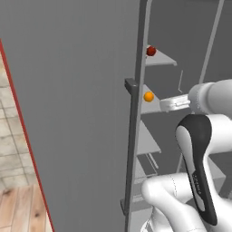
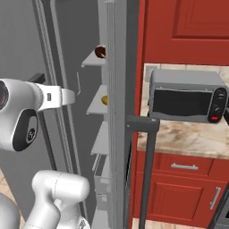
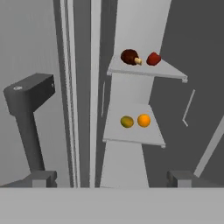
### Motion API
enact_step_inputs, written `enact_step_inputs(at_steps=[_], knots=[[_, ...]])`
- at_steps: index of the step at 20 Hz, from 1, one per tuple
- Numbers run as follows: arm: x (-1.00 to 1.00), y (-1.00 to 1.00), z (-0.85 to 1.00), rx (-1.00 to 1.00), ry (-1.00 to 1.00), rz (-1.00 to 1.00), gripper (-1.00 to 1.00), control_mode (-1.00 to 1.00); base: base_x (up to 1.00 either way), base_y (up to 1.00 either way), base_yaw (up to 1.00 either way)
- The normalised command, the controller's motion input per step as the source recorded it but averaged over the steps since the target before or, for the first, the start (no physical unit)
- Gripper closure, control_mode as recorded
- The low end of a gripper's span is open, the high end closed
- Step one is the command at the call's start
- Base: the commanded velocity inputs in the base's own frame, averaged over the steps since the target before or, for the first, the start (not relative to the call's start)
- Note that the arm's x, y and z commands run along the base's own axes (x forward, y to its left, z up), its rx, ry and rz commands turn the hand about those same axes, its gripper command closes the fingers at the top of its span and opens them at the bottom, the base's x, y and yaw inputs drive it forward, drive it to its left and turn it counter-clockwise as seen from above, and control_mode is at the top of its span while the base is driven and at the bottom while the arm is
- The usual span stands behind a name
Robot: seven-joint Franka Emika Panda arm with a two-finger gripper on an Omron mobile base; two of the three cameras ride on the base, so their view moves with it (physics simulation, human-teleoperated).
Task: Take the oranges from the second highest rack and move them to the highest rack where the bell pepper and steak are located, to maximize freezer space. Close the freezer door after rearranging.
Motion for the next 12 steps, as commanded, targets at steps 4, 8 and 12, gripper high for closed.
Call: enact_step_inputs(at_steps=[4, 8, 12], knots=[[0.00, 0.00, 0.00, 0.00, 0.00, 0.00, -1.00, 1.00, 0.38, -0.05, 0.00], [0.00, 0.00, 0.00, 0.00, 0.00, 0.00, -1.00, 1.00, 0.33, -0.06, 0.00], [0.00, 0.00, 0.00, 0.00, 0.00, 0.00, -1.00, 1.00, 0.11, -0.18, 0.00]])
